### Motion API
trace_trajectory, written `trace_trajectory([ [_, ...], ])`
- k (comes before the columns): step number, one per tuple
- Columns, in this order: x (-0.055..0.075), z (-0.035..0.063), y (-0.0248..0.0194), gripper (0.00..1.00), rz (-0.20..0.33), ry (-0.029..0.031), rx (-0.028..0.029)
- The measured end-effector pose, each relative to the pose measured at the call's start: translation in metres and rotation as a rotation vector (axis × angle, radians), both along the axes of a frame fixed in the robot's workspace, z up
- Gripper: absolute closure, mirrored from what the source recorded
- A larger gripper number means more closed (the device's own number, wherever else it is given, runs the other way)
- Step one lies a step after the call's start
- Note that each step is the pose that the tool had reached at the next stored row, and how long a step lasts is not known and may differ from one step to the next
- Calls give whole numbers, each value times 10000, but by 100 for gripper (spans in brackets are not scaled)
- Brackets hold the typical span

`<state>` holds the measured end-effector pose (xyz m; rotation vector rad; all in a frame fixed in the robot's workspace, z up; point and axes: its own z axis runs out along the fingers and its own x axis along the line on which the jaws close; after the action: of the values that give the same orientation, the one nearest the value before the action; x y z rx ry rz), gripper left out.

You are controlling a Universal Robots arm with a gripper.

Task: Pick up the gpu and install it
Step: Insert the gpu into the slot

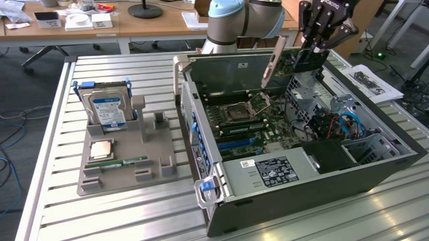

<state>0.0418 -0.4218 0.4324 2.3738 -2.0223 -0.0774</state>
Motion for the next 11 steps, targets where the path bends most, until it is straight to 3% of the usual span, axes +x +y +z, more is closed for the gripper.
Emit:
trace_trajectory([
  [5, -5, -1, 0, 73, 85, 0, -2],
  [11, -9, -8, 0, 73, -722, 0, -3],
])
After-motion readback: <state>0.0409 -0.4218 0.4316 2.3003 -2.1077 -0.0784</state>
